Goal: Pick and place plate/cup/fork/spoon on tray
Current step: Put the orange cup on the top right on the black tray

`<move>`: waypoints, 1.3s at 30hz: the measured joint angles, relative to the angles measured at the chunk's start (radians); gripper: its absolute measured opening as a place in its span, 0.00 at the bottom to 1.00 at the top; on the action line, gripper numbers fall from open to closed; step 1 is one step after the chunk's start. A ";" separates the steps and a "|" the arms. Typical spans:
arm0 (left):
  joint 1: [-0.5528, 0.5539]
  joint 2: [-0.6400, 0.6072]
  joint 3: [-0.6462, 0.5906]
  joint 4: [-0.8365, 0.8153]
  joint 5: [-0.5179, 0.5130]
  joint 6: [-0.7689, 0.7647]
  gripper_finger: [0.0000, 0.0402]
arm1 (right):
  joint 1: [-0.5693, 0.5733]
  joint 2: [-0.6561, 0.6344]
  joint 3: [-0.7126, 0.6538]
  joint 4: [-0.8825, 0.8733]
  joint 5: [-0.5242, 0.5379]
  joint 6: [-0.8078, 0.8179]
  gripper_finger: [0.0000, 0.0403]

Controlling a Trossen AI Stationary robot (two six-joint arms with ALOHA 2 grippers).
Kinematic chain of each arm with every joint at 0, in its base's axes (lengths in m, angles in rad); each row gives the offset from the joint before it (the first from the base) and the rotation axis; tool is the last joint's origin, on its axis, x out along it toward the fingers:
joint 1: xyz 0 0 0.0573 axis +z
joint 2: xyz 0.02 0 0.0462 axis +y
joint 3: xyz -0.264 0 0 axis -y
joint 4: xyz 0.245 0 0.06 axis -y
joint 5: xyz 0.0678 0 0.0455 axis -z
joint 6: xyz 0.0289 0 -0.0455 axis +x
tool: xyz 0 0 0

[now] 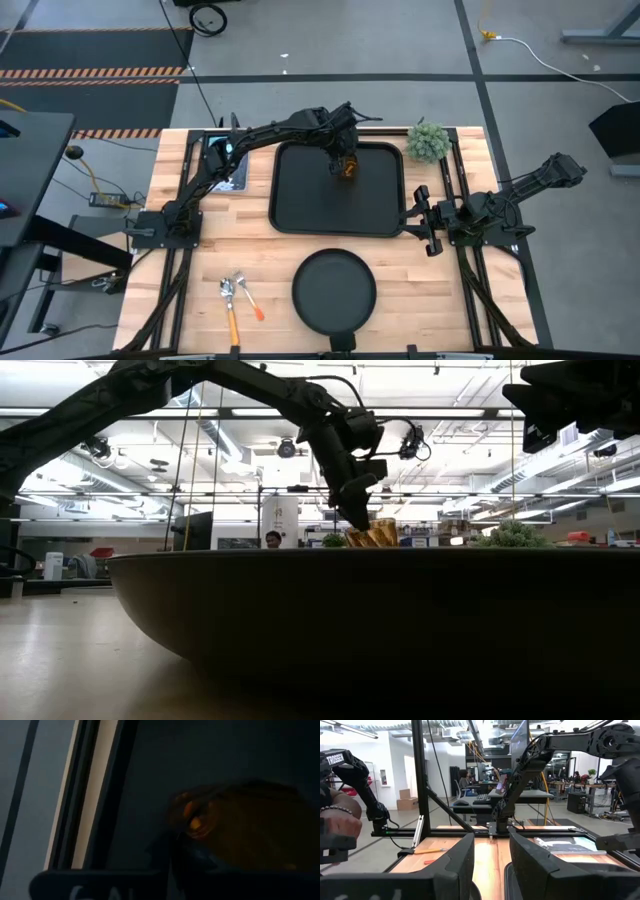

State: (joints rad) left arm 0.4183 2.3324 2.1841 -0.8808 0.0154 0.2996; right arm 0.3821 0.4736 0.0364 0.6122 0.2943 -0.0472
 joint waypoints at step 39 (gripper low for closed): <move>0.020 -0.090 -0.202 -0.051 0.089 0.024 0.35 | 0.000 0.000 0.000 0.000 0.000 0.000 0.33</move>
State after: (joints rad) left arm 0.4387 2.2425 1.9822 -0.9313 0.1044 0.3238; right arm 0.3820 0.4738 0.0364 0.6125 0.2943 -0.0473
